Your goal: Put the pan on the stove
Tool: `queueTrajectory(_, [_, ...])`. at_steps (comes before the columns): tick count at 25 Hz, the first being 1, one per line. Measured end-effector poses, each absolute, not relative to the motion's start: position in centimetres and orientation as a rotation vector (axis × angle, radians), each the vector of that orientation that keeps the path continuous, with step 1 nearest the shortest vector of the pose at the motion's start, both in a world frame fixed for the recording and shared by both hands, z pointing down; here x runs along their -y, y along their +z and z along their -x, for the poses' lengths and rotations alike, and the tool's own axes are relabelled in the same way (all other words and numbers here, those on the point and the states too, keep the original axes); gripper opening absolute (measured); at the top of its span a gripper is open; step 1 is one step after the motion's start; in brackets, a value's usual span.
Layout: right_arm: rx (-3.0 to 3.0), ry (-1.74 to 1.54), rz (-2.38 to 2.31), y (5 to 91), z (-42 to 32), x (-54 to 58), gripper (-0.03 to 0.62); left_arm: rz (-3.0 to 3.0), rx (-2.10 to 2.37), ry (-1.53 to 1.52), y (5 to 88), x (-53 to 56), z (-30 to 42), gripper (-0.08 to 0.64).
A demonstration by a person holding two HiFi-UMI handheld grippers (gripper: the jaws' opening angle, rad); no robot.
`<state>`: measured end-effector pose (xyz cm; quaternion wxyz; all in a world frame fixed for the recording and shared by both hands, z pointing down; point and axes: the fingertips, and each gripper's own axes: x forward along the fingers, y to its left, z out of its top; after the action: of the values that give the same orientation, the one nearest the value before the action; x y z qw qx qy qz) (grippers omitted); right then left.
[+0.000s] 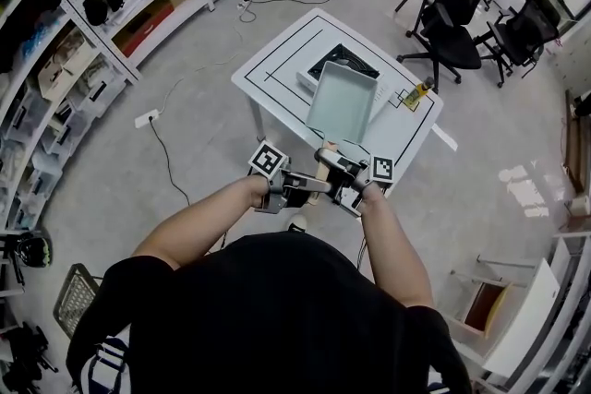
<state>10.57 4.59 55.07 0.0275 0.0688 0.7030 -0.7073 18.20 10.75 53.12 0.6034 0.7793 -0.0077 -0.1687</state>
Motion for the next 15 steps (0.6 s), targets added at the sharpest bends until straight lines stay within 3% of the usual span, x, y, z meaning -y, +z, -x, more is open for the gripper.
queueTrajectory(15, [-2.177, -2.23, -0.264, 55.5, -11.0, 4.6, 0.138, -1.804, 0.042, -0.427, 53.4, -1.2, -19.0, 0.124])
